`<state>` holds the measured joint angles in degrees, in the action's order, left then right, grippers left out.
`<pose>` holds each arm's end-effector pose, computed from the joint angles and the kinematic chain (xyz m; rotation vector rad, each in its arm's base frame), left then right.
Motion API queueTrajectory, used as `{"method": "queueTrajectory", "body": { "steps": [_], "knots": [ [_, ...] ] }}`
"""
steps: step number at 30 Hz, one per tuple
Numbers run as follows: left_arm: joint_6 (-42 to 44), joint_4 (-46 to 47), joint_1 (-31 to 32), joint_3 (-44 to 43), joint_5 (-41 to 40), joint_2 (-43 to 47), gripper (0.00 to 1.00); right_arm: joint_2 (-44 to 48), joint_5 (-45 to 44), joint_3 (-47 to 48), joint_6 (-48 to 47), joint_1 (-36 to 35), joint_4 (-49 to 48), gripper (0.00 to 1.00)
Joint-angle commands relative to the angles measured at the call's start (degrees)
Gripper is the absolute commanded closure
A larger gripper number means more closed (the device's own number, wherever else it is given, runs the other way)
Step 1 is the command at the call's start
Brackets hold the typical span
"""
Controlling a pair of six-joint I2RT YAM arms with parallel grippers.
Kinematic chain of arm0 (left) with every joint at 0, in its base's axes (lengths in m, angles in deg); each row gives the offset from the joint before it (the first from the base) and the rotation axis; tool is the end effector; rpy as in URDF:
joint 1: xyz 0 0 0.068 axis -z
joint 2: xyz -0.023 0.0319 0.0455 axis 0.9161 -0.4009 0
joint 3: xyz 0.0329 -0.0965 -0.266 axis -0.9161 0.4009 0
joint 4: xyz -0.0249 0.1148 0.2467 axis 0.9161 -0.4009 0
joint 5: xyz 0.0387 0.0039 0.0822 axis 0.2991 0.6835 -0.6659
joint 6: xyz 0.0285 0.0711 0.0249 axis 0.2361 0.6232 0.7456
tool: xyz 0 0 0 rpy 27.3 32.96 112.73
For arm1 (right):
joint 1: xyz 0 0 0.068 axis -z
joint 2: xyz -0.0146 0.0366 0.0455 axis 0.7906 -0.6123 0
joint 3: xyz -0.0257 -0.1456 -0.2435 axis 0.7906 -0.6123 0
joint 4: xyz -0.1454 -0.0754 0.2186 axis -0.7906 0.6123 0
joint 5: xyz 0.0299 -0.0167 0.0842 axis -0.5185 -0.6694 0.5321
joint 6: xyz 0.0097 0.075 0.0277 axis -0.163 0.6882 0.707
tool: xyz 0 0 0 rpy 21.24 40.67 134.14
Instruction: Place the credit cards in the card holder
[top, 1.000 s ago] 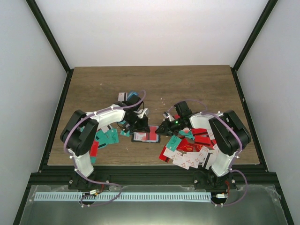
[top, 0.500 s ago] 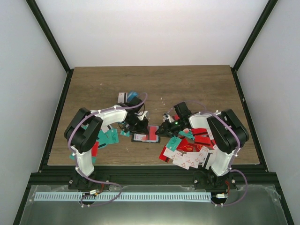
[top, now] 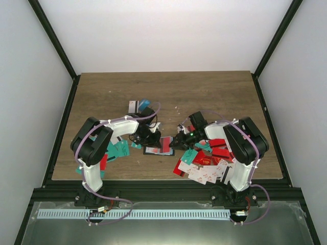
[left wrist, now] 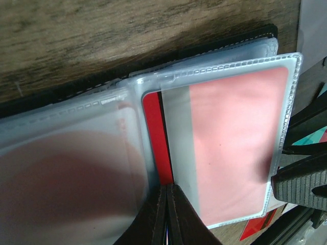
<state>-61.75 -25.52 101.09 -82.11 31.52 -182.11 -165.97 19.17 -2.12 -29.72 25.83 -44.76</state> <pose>0.2771 -0.2339 0.1087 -0.3548 -2.9389 0.8430 0.2681 0.1949 0.0923 0.1007 -2.6744 -1.4259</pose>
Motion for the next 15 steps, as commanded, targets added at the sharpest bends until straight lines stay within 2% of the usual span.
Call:
{"method": "queueTrajectory", "body": {
  "steps": [1, 15],
  "knots": [
    [0.96, -0.39, 0.16, 0.77, -0.87, -1.14, 0.96, -0.82, 1.15, 2.18, -0.07, -0.56, -0.48, 0.74],
    [0.72, -0.83, 0.17, 0.33, -1.16, 0.11, 0.96, -1.46, 2.64, 4.28, -0.51, -2.15, -0.63, 0.76]
  ]
}}
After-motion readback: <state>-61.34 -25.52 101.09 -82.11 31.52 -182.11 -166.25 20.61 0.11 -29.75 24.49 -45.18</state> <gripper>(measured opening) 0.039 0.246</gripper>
